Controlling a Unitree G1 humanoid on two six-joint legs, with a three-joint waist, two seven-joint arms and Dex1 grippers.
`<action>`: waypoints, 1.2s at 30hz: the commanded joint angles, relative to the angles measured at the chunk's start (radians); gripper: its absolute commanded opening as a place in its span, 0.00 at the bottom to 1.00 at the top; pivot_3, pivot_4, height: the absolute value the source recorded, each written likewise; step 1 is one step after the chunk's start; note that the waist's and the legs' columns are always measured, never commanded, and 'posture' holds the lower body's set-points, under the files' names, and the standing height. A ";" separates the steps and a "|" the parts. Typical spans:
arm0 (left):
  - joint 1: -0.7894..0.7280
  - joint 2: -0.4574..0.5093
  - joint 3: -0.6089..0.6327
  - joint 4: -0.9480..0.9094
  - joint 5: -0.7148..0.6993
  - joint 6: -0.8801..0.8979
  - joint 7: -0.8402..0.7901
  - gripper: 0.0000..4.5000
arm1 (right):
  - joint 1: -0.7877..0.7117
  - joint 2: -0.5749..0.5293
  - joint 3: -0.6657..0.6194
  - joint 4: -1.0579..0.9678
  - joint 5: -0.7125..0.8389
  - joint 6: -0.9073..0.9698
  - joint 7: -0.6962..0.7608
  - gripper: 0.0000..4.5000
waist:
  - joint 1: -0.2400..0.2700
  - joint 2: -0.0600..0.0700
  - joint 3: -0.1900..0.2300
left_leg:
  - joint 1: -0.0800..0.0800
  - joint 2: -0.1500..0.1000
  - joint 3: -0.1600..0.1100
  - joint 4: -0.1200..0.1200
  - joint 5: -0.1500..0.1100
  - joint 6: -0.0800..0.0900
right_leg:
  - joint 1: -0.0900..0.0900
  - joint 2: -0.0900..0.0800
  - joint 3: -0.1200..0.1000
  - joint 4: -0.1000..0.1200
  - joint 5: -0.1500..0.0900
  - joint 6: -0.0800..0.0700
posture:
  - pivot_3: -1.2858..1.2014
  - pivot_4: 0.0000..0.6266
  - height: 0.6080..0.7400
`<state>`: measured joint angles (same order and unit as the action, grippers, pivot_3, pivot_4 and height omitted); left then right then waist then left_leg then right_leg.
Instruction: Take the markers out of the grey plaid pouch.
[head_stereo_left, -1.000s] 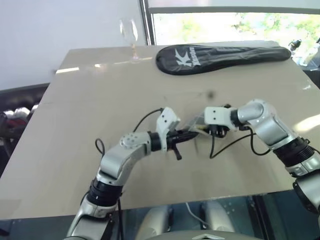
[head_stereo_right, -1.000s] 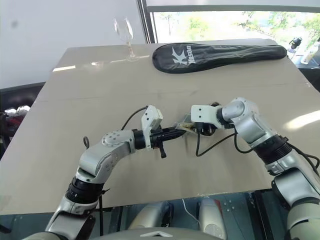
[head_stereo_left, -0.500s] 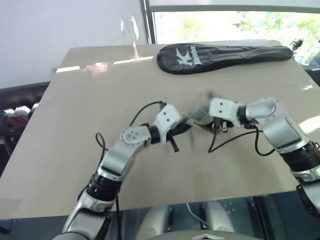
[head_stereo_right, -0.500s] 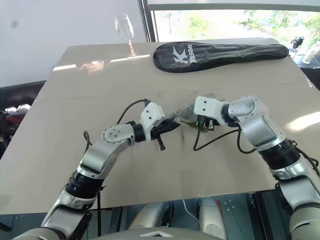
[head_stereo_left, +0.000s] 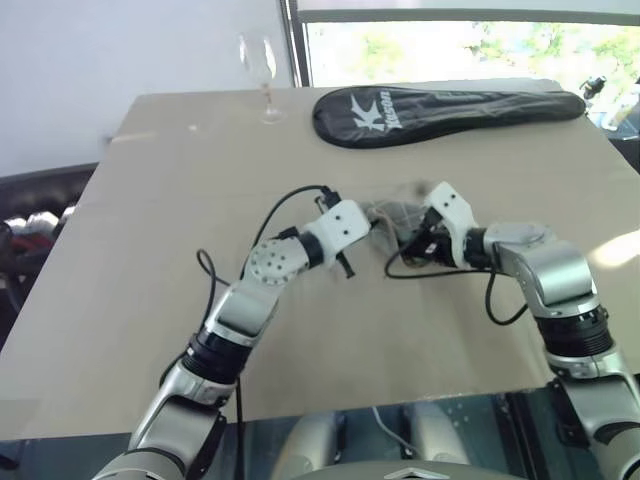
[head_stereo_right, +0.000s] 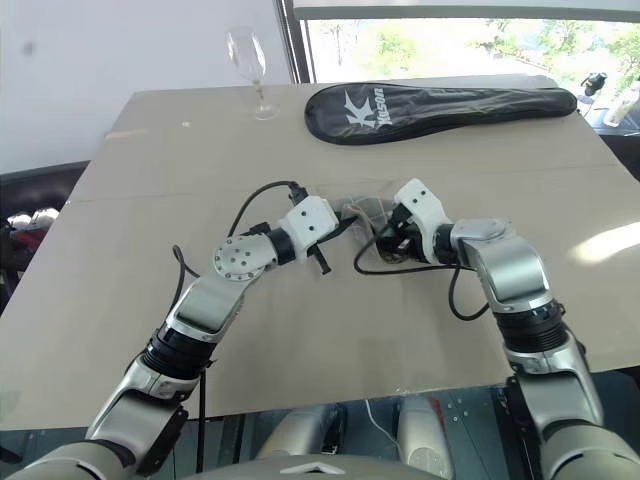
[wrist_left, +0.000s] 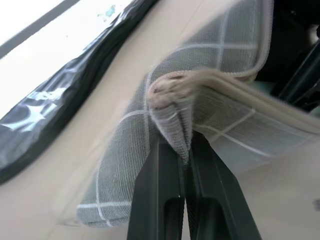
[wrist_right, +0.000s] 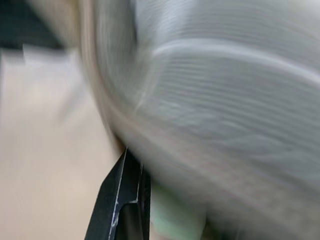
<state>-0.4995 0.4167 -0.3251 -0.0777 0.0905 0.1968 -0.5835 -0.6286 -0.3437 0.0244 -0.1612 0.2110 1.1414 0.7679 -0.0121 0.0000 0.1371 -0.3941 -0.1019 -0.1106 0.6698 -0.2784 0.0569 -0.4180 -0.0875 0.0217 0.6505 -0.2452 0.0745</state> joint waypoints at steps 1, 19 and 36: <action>0.015 0.028 -0.011 0.018 0.065 -0.043 0.010 0.00 | -0.056 0.040 -0.115 -0.008 0.050 0.040 -0.089 0.21 | 0.000 0.000 0.000 | 0.000 0.000 0.000 0.000 0.000 0.000 | 0.000 0.000 0.000 0.000 0.000 0.000 | 0.52 0.24 1.00; 0.022 0.057 0.077 0.086 0.122 -0.090 0.049 0.00 | -0.029 -0.086 -0.174 -0.036 0.241 0.234 -0.151 0.21 | -0.003 0.000 0.000 | -0.001 -0.001 0.002 0.000 0.000 0.000 | -0.003 -0.001 0.001 0.003 0.000 0.000 | 0.52 0.24 1.00; 0.127 0.102 0.201 -0.018 0.037 -0.075 0.014 0.00 | 0.128 -0.420 -0.014 0.046 0.017 -0.206 -0.161 0.99 | 0.000 0.000 0.000 | -0.002 0.000 0.003 0.001 0.000 0.000 | -0.004 -0.001 0.002 0.003 0.000 0.000 | 0.52 0.24 1.00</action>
<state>-0.3765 0.5160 -0.1632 -0.0333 0.1645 0.1231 -0.5629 -0.4855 -0.7671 0.0382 -0.0649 0.2287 0.9931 0.6030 -0.0125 0.0002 0.1372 -0.3959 -0.1017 -0.1071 0.6703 -0.2783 0.0568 -0.4217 -0.0883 0.0240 0.6538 -0.2452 0.0745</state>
